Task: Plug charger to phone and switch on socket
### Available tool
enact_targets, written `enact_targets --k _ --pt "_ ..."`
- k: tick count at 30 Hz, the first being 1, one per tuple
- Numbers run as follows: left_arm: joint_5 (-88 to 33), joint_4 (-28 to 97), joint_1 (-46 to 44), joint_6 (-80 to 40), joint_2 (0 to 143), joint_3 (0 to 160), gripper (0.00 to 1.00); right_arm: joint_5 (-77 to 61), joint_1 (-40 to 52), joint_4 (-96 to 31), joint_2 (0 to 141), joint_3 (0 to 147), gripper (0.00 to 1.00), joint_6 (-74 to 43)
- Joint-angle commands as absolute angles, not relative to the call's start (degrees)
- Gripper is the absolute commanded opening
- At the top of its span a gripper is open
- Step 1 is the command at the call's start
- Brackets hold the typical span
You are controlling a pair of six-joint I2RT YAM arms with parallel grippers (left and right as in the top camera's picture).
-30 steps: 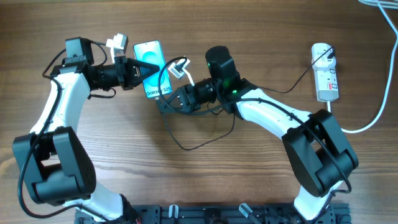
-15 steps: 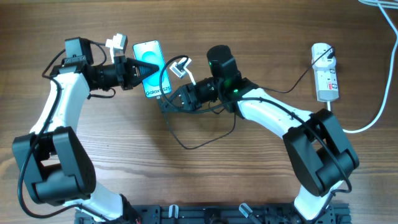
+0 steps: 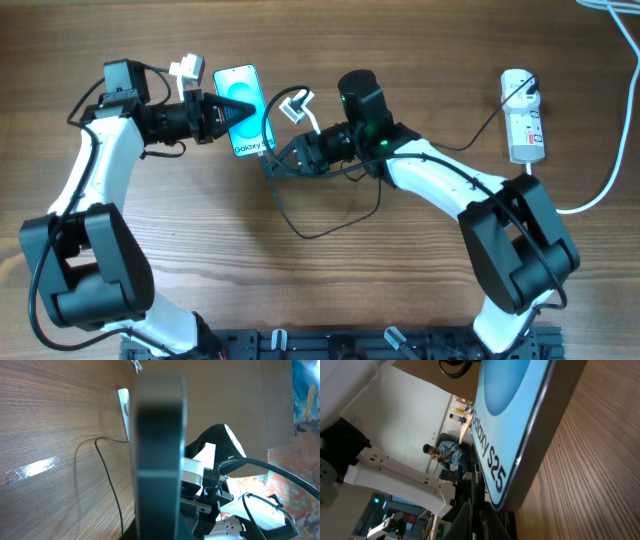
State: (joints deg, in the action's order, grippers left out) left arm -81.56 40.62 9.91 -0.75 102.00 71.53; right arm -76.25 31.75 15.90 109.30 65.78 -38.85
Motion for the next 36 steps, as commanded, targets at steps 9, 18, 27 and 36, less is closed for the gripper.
enact_targets --k 9,18,27,36 --pt "-85.5 37.0 9.7 -5.2 101.0 72.0 0.04 -77.5 32.4 18.4 110.1 66.3 0.04 -37.7" --pt "-85.5 36.6 9.3 -7.3 101.0 72.0 0.04 -75.4 32.4 18.4 110.1 66.3 0.04 -37.7" --pt "-85.3 36.1 9.3 -8.2 101.0 72.0 0.04 -72.8 32.4 18.4 110.1 66.3 0.04 -37.7" --pt "-82.4 36.2 9.3 -8.2 101.0 72.0 0.04 -76.1 32.4 18.4 110.1 66.3 0.04 -36.2"
